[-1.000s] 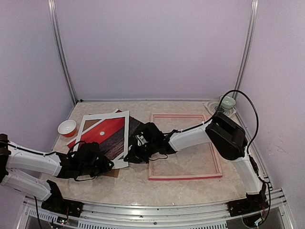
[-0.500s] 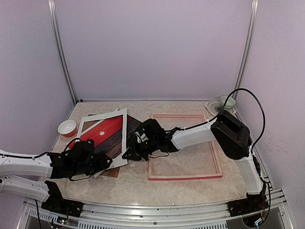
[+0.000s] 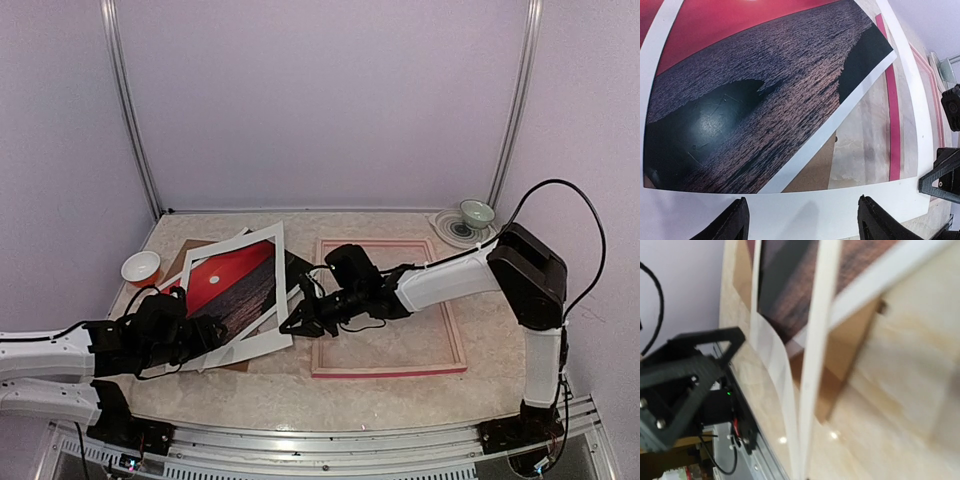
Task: Put the photo into the frame
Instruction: Pick up the mat board from the photo, then place the mat board on the glass panel.
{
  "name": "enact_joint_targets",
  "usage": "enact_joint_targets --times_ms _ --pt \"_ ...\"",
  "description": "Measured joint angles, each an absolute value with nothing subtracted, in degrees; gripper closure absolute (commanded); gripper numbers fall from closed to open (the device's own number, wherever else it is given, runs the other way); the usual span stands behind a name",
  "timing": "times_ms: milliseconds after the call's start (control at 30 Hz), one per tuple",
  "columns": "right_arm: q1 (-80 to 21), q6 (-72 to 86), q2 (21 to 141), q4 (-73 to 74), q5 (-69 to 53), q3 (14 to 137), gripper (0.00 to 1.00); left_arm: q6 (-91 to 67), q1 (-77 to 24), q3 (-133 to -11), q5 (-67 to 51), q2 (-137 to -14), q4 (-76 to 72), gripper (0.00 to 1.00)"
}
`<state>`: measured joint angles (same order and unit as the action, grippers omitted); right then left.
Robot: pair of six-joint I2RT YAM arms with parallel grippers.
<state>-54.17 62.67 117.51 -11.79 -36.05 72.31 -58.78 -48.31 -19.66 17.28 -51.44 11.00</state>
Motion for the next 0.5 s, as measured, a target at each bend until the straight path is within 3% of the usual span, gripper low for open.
enact_joint_targets --times_ms 167,500 --pt "-51.6 61.0 111.5 -12.1 -36.9 64.1 1.00 -58.6 -48.3 -19.7 17.5 -50.9 12.2 0.19" --pt "-48.1 56.7 100.7 -11.5 -37.8 53.7 1.00 -57.9 -48.3 -19.8 17.8 -50.7 12.3 0.01"
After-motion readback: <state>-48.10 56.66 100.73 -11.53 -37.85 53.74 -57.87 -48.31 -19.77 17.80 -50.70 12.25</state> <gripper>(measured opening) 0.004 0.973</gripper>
